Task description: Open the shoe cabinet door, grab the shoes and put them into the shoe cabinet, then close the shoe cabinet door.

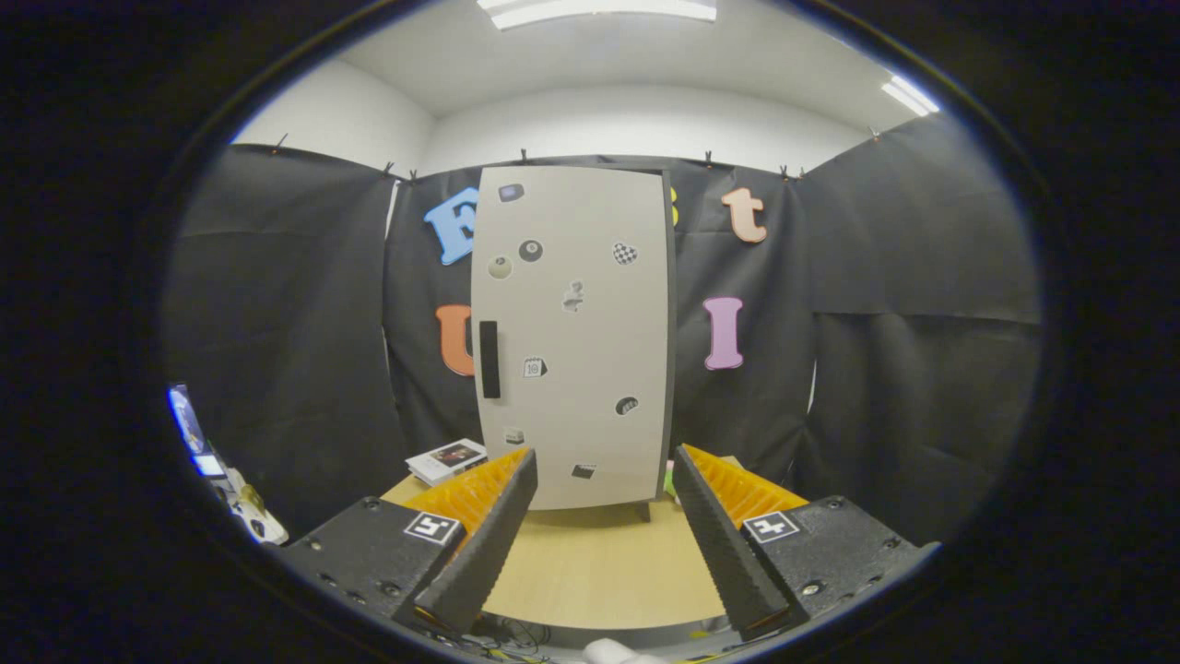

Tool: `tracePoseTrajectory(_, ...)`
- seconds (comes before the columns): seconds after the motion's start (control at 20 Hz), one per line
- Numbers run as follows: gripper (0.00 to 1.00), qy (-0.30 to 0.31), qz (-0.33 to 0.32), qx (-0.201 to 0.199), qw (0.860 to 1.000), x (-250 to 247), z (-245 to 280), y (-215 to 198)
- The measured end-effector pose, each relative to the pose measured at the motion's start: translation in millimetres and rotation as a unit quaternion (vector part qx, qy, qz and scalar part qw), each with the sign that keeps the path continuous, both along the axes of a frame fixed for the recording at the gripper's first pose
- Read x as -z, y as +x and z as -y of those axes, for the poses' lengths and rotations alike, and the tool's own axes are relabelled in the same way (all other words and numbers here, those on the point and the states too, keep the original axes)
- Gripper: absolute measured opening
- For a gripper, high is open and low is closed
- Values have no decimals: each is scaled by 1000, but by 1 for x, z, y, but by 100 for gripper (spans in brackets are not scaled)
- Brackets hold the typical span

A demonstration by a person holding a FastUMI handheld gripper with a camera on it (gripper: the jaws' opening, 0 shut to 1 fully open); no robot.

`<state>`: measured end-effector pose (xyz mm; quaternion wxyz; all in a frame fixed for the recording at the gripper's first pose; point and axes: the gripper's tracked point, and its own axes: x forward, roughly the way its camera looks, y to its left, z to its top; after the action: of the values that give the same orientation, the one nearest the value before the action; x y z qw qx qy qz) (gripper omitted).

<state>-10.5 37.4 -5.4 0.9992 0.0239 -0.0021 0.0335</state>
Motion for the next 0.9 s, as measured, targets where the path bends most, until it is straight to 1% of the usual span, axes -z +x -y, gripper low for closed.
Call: tracePoseTrajectory(0.9,97,-9,8,0,1000,-7,-5,-8)
